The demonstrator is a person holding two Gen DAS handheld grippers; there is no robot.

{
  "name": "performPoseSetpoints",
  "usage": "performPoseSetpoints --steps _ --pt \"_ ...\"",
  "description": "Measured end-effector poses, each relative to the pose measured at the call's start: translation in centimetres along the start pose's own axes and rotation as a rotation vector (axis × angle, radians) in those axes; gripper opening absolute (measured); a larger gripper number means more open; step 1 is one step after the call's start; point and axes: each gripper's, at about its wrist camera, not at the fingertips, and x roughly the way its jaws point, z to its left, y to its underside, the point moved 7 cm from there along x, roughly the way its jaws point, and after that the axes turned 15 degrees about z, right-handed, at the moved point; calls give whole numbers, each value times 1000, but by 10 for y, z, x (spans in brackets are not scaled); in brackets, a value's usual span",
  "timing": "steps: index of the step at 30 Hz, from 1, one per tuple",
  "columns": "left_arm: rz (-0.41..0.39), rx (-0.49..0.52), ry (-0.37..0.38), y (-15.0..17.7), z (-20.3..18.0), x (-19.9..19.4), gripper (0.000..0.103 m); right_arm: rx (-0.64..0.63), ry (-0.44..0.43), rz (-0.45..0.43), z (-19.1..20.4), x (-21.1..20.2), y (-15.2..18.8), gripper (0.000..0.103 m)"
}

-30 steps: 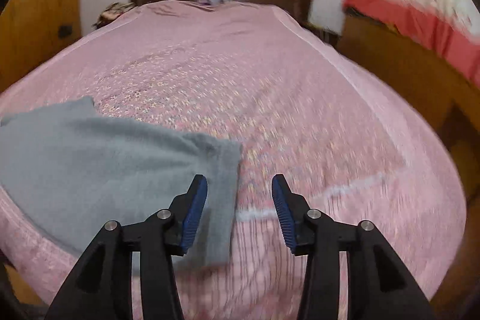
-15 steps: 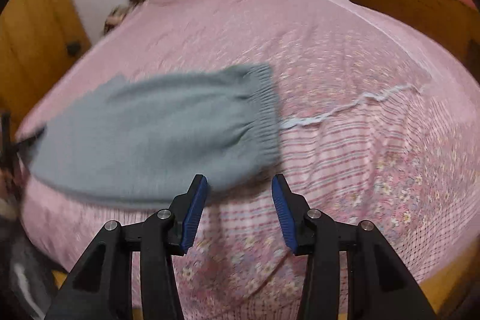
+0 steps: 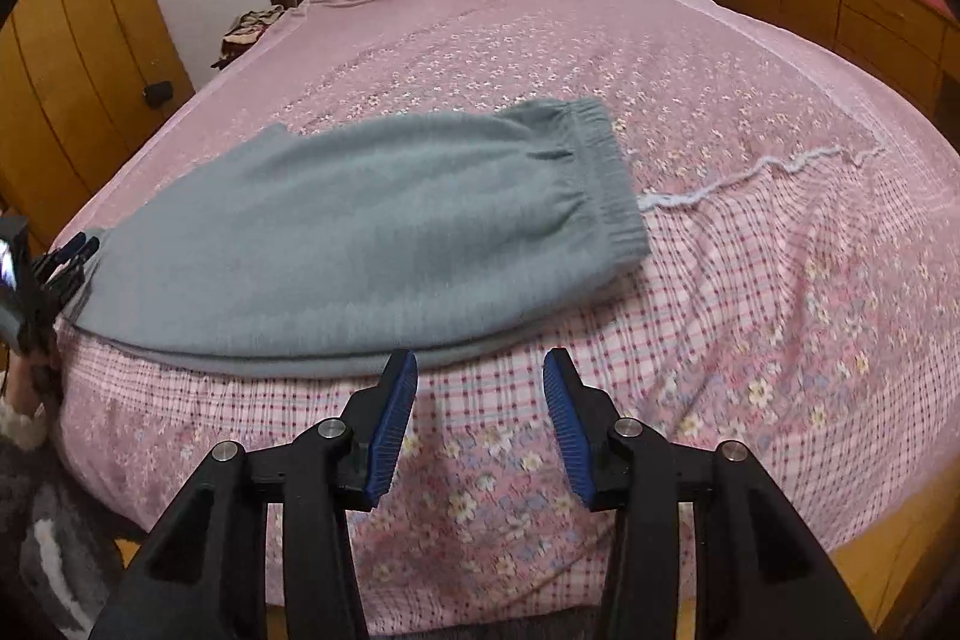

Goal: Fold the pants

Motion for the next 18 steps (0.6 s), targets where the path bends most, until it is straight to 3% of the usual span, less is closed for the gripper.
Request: performPoseSetpoints --steps 4,7,8,10,13,16,18 --pt "99 -113 119 -5 58 26 32 27 -15 -4 -16 -2 9 46" --pt "61 -97 83 -10 84 12 32 87 -64 -21 -29 -5 10 46" --pt "35 -98 100 -11 84 2 32 110 -92 -32 -33 -7 8 46" --pt "-5 -93 206 -10 76 -12 32 168 -158 -54 -44 -12 1 46" --pt "92 -57 317 -10 54 12 32 219 -257 -82 -55 -19 -11 46" --pt "268 -60 248 8 49 68 33 237 -318 -102 -61 -24 -19 46" --pt "240 -85 244 9 52 66 34 238 -348 -108 -61 -26 -21 46"
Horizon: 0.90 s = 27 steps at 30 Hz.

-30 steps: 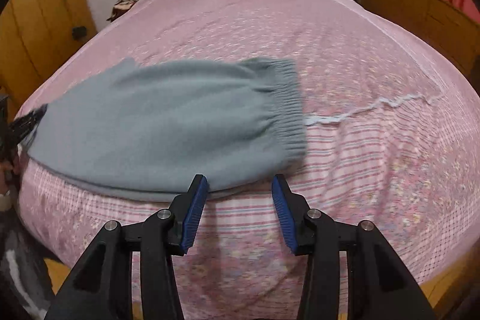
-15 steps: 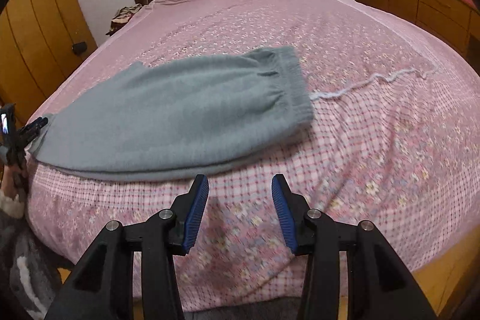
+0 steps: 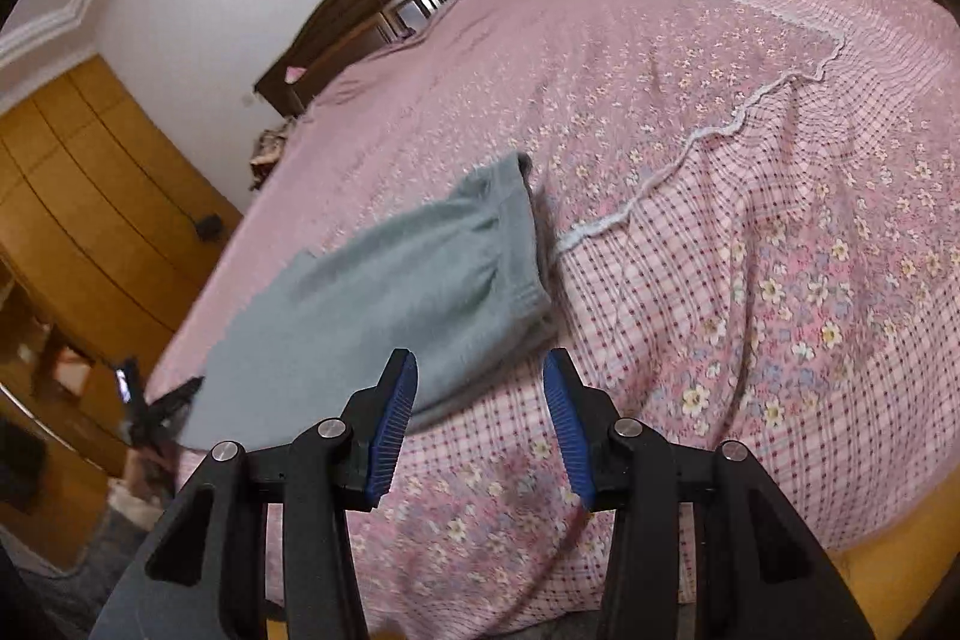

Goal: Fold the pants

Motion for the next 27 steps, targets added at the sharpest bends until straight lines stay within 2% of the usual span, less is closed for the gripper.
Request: performPoseSetpoints --steps 3,5,8,10,15,17,20,24,27 --pt "-10 12 -53 2 -1 -10 49 14 -39 -5 -2 0 -1 46" --pt "-14 29 -79 10 -4 -17 50 50 -79 -1 -6 3 1 46" --pt "-16 24 -54 21 -11 -26 55 81 -104 7 -12 4 10 46" --pt "-14 -19 -30 19 0 -28 63 80 -97 13 -14 5 16 46" --pt "36 -178 92 18 27 -22 64 75 -112 35 -11 7 27 46" --pt "30 -196 91 20 29 -31 64 78 -121 38 -12 6 32 46" --pt "2 -173 84 25 20 -55 64 111 -156 38 -14 3 33 46" --pt "-38 -103 118 29 -12 -87 64 275 -268 8 -35 -4 22 46" --pt "-59 -40 123 35 -38 -104 65 294 -297 -3 -38 -10 17 46"
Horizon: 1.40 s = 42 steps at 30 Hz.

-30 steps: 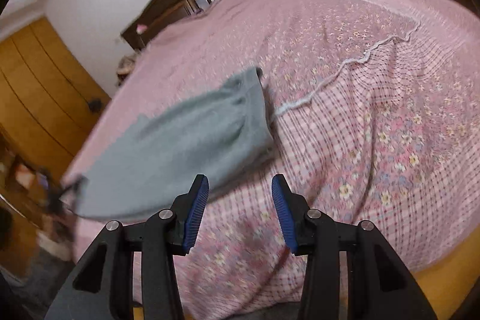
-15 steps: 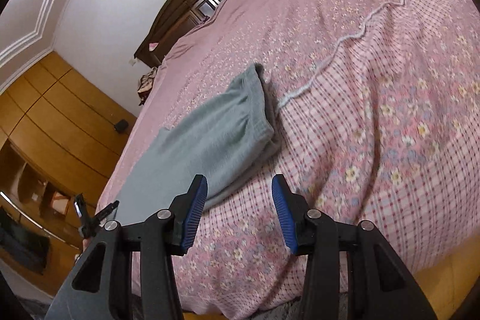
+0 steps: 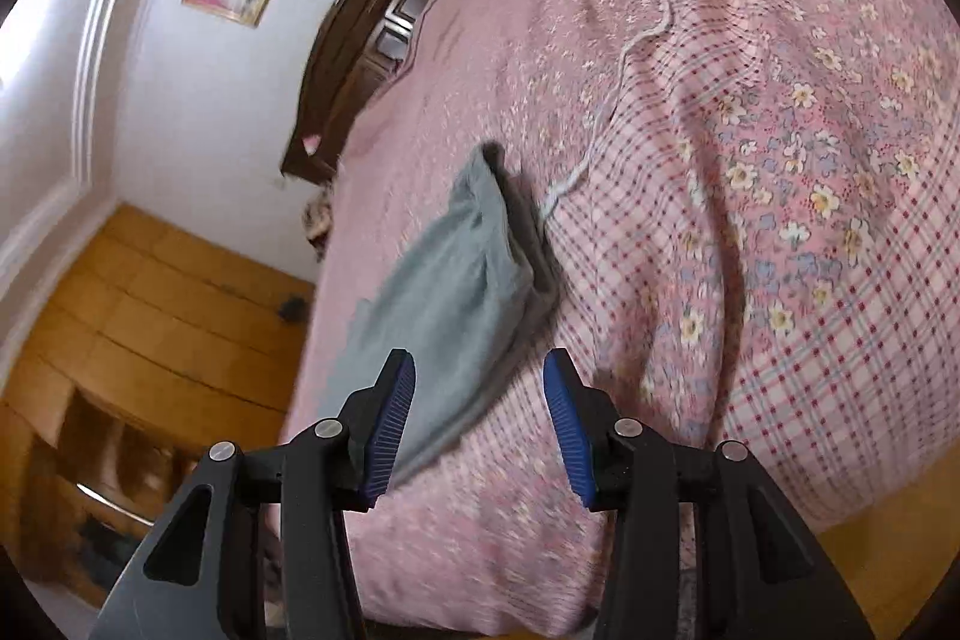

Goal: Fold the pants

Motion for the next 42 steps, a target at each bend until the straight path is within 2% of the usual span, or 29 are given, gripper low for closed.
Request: performPoseSetpoints --steps 4,7,10,14,18,25,27,28,31,34,36,39,42 --pt "1 71 -28 5 -26 -3 65 -48 -4 20 19 10 -8 46" --pt "18 92 -27 7 -38 5 65 -41 30 28 20 27 -20 46" --pt "40 98 -21 9 -44 14 65 -22 112 24 9 42 -38 46" --pt "45 117 -27 14 -48 15 65 -1 141 14 8 43 -43 34" --pt "57 118 -32 19 -43 20 65 0 208 -10 5 33 -44 33" --pt "82 85 -3 23 -36 27 65 42 163 34 -10 41 -44 34" --pt "86 86 -5 25 -36 29 65 32 215 9 -9 44 -45 12" --pt "89 88 -4 26 -36 30 65 33 224 -1 -7 44 -44 12" --pt "89 99 -13 28 -37 29 65 46 217 -17 -4 38 -42 12" --pt "83 113 -28 28 -35 26 65 74 202 8 -18 32 -33 13" --pt "82 109 -29 28 -33 25 65 103 203 15 -29 28 -33 21" --pt "85 85 -24 30 -26 25 65 170 94 -11 -38 13 -27 26" --pt "84 67 -16 32 -20 23 65 156 31 8 -31 11 -18 42"
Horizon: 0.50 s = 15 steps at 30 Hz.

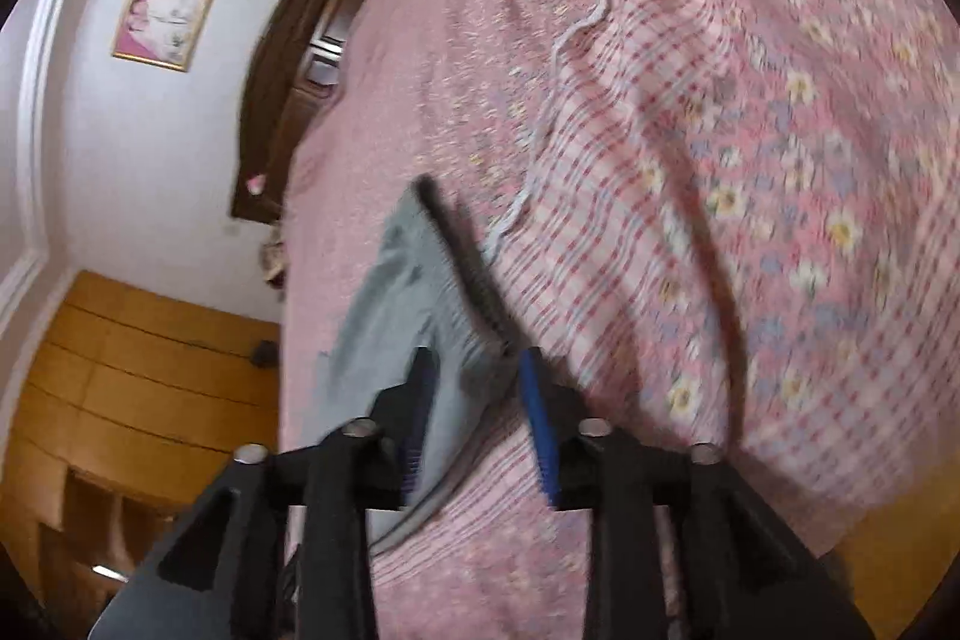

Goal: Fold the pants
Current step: 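Grasp the elastic waistband of the grey sweatpants with the right gripper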

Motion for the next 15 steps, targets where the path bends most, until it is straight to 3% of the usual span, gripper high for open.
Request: performPoseSetpoints --steps 4,10,15 --pt "17 -12 6 4 5 5 65 -50 22 40 11 13 3 44" --pt "22 -16 20 9 6 3 65 -12 68 88 7 38 2 45" --pt "23 4 9 16 6 2 65 38 46 119 9 44 6 45"
